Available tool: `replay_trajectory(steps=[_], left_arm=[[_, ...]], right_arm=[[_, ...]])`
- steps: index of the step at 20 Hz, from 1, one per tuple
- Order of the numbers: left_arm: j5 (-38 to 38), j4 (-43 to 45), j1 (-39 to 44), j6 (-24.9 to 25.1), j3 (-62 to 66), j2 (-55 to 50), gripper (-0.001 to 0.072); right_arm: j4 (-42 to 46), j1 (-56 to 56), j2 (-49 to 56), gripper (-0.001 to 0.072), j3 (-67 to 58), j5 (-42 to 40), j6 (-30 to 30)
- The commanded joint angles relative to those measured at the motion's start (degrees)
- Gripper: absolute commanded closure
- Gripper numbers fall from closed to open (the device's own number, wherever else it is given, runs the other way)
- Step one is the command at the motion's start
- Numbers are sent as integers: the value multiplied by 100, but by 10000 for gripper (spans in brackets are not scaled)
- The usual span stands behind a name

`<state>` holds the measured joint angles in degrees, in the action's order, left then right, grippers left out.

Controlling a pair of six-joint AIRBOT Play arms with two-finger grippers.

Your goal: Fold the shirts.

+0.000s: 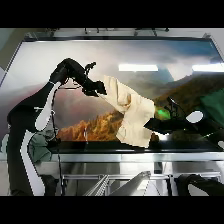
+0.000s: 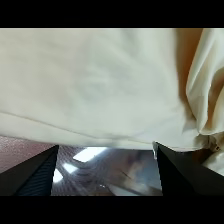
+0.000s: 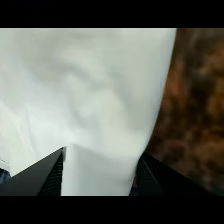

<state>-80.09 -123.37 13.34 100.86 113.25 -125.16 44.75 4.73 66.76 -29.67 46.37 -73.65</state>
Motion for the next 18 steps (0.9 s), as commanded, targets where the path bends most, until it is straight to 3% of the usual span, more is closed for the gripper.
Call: replay_trajectory(steps=[1, 2, 3, 5, 8, 13, 18], left_arm=[[549, 160, 151, -83, 70, -48, 230], [662, 162, 181, -83, 70, -48, 581], [750, 131, 181, -83, 70, -46, 684], [741, -654, 120, -9, 85, -26, 685], [380, -1939, -85, 365, 417, 317, 688], [-256, -2068, -323, 719, 11, 2540, 687], [-584, -2059, -649, 833, -809, 5115, 687]], right_arm=[[-4, 4, 4, 587, 2, -15, 24], [-2, 4, 4, 697, 0, -79, 48], [-42, 4, 4, 696, -2, -138, 136], [-402, -4, -9, 696, -66, -101, 623], [-385, -306, -326, 696, -614, 564, 778], [-485, -2063, -1967, 696, -2094, 1598, 772], [-1403, -3672, -3775, 694, -2968, 2378, 778]])
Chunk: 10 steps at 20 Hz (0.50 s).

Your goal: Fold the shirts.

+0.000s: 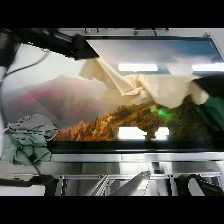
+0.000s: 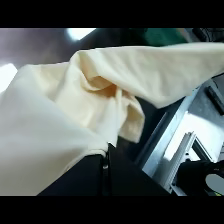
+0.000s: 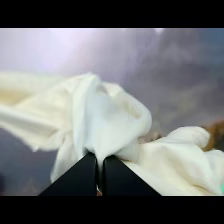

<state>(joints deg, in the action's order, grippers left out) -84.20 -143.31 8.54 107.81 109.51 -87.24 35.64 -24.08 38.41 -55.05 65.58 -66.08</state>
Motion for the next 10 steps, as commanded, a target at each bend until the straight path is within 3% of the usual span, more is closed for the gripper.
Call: replay_trajectory(steps=[1, 5, 10], left_arm=[[-17, -66, -247, 201, -640, 1766, 687], [949, 181, -479, 579, -1458, 2487, 686], [1241, 286, -476, 713, -2557, 1165, 686]], right_arm=[[-546, -883, -1217, 694, -431, 282, 22], [-721, -713, -793, 694, -411, -304, 188], [-710, 341, 2133, 693, -181, -721, 188]])
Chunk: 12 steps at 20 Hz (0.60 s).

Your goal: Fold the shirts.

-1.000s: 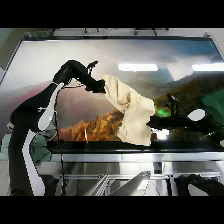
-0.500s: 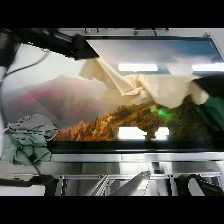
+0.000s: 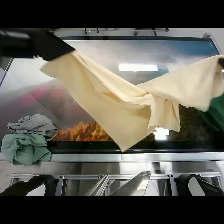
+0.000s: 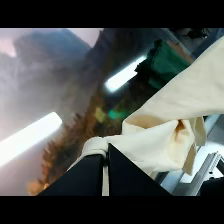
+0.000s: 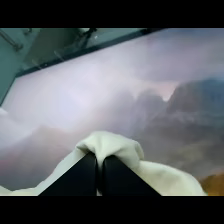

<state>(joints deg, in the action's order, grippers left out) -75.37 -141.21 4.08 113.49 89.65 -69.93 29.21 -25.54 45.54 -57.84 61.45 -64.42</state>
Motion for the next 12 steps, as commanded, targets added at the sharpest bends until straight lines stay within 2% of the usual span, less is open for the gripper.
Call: replay_trajectory(steps=[1, 2, 3, 4, 5, 6, 10, 12], left_arm=[[629, 74, -31, 326, -704, -960, 686], [927, 70, -31, 452, -756, -1405, 683], [1095, 57, -39, 450, -697, -1814, 627], [1084, 48, -109, 402, -492, -2225, 362], [955, 15, -219, 221, -197, -2575, 91], [704, 22, -337, 31, 92, -2815, -5], [-979, 24, -940, -503, 597, -3287, -4], [-1322, 20, -1093, -605, 205, -3309, -3]], right_arm=[[-70, 669, 2162, 693, 101, -516, 24], [-131, 763, 2793, 681, 90, -804, 109], [-269, 778, 3425, 491, 7, -962, 262], [-363, 726, 3917, 154, -162, -918, 354], [-330, 612, 4299, 33, -398, -658, 363], [-282, 444, 4498, 41, -599, -321, 365], [664, -529, 4409, 44, -988, 358, 337], [1360, -876, 4437, 47, -979, 435, 59]])
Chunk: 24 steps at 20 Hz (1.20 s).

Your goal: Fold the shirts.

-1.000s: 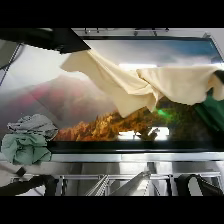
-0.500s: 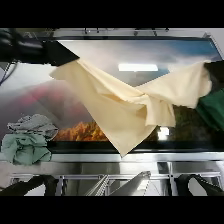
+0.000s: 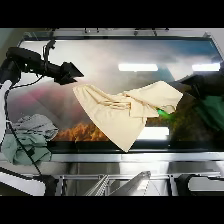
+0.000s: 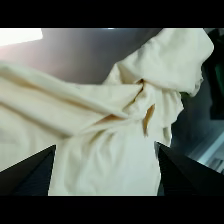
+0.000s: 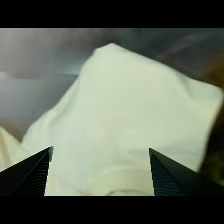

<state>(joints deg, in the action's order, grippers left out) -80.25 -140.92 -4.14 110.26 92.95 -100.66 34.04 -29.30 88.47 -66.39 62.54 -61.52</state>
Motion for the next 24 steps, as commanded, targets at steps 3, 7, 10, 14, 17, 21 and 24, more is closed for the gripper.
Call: replay_trajectory(steps=[3, 7, 10, 14, 17, 21, 24], left_arm=[[-645, -11, -306, -278, -828, -236, -3], [-481, -7, -304, -271, -1349, -236, -3], [-533, 7, -369, -271, -1521, -236, -3], [-688, -2, -568, -271, -1530, -236, -3], [-662, 2, -848, -278, -1532, -238, -3], [181, -4, -920, -450, -1532, -238, -2], [1027, -9, -813, -894, -1530, -282, -2]], right_arm=[[1110, -619, 409, 249, -125, 551, -334], [1088, -356, 960, 248, -122, 605, -387], [1069, 61, 1333, 249, -122, 654, -389], [570, 518, 1512, 249, -125, 570, -271], [-85, 579, 1510, 295, -129, 503, -81], [-619, 581, 1510, 692, -129, 636, 179], [-645, 581, 1510, 693, -129, 651, 203]])
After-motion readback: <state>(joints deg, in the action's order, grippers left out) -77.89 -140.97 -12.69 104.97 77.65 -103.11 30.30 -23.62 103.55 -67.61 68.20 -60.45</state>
